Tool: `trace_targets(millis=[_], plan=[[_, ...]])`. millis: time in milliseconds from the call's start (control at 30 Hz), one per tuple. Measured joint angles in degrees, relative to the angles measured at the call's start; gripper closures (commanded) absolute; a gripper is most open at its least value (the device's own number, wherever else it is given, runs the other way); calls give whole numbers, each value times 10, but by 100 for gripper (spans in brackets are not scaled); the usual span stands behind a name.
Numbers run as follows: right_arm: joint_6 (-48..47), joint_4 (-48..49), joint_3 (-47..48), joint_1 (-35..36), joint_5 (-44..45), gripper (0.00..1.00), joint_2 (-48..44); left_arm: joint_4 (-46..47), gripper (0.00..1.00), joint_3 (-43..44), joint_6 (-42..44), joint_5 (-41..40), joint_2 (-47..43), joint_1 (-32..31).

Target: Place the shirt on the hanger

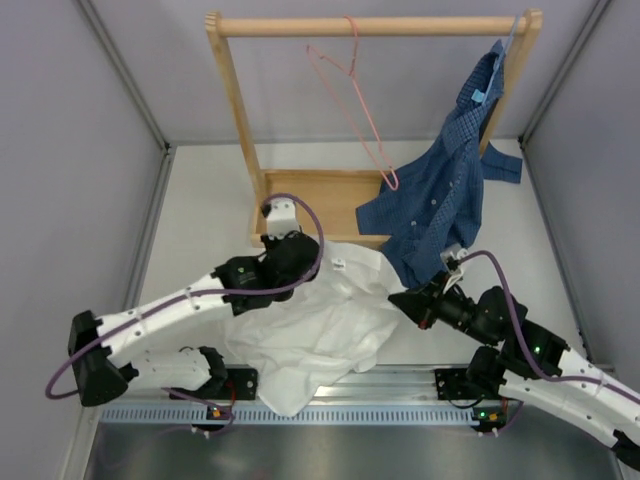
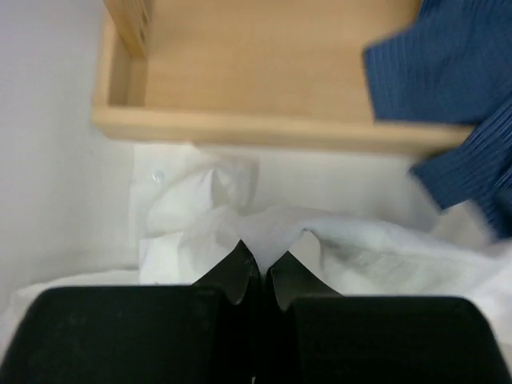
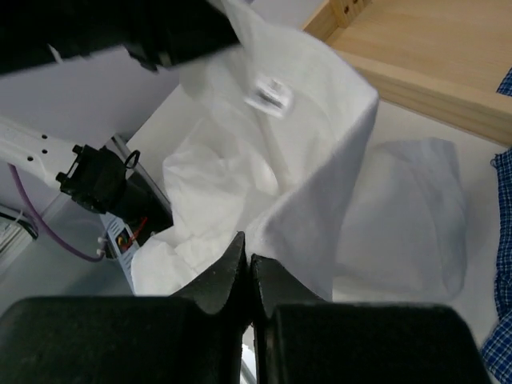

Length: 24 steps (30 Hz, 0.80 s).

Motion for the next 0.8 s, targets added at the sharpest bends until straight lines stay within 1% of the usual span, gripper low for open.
trace_targets(millis=[33, 67, 100, 133, 167, 267, 367, 433, 500, 633, 700, 800], plan=[[5, -1, -2, 0, 1, 93, 2, 9, 100, -28, 3, 24, 17, 6], [10, -1, -3, 0, 2, 80, 4, 25, 100, -62, 9, 52, 30, 8], [17, -1, -3, 0, 2, 74, 9, 35, 100, -89, 16, 78, 33, 8], [17, -1, -4, 0, 2, 65, 17, 44, 100, -107, 25, 99, 30, 8], [17, -2, -4, 0, 1, 41, 26, 59, 100, -120, 35, 121, 21, 8], [10, -23, -2, 1, 4, 23, 45, 113, 100, -146, 64, 176, -38, 8], [-10, -75, 21, 1, 25, 19, 53, 151, 100, -160, 83, 205, -110, 8], [-30, -111, 59, 1, 47, 18, 67, 165, 100, -169, 90, 224, -144, 8], [-55, -137, 112, 1, 68, 13, 91, 175, 100, -182, 97, 242, -163, 8], [-126, -143, 205, 1, 91, 12, 158, 178, 100, -219, 108, 285, -184, 8], [-155, -143, 237, 1, 102, 12, 200, 174, 100, -231, 110, 296, -193, 8], [-186, -137, 258, 1, 119, 12, 251, 155, 100, -236, 110, 296, -219, 8]])
